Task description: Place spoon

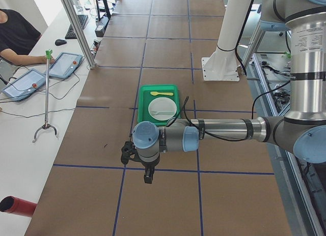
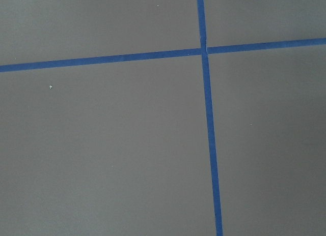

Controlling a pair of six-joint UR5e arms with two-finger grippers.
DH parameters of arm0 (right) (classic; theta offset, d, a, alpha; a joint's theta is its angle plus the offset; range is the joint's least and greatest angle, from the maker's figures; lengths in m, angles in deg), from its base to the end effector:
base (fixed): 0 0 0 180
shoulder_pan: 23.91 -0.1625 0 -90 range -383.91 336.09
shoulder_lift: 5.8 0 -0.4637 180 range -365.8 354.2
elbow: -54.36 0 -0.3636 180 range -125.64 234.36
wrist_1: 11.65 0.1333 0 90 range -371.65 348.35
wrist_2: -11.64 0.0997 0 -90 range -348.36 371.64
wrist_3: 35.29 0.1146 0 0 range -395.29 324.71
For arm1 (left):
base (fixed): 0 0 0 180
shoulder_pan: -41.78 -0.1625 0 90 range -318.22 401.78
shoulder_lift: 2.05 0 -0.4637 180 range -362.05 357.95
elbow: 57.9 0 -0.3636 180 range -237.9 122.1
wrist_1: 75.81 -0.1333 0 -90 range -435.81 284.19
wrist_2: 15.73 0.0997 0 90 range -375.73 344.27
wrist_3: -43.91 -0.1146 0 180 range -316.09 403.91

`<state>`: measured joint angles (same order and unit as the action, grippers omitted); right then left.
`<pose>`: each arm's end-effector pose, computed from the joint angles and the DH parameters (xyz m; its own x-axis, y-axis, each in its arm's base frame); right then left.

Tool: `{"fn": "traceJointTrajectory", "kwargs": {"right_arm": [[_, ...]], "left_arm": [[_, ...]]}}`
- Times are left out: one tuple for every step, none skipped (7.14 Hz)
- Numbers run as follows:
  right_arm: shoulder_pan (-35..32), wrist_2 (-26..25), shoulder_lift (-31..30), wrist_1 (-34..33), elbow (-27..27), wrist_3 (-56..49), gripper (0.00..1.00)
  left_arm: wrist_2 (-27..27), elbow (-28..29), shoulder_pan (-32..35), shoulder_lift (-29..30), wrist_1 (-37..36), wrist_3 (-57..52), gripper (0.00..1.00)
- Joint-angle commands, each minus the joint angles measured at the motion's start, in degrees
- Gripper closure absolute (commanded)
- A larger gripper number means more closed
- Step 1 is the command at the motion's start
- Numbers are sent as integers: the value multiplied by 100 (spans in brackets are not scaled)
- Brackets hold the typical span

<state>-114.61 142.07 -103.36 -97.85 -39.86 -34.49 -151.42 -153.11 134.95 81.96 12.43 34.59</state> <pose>0.0639 -0.4016 0.7298 0.7610 0.0181 0.6485 -0.0228 0.9997 -0.0010 -0.0740 -0.4078 0.7130 0.6955 0.0922 -0.7126 -0.0582 0.9957 0.0720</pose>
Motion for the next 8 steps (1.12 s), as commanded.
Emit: {"fn": "traceJointTrajectory", "kwargs": {"right_arm": [[0,0,0,-2,0,0,0],[0,0,0,-2,0,0,0],[0,0,0,-2,0,0,0],[0,0,0,-2,0,0,0],[0,0,0,-2,0,0,0],[0,0,0,-2,0,0,0],[0,0,0,-2,0,0,0],[0,0,0,-2,0,0,0]], "left_arm": [[16,-6,0,1,0,0,0],[16,-15,0,1,0,-9,0],[16,-24,9,1,0,-9,0],[16,-32,9,-8,0,-18,0],[-10,-32,9,-8,0,-18,0],[-27,-67,9,-8,-9,-18,0],[-28,-94,9,-17,-9,-18,0],[-19,-94,9,-17,-9,-18,0]]}}
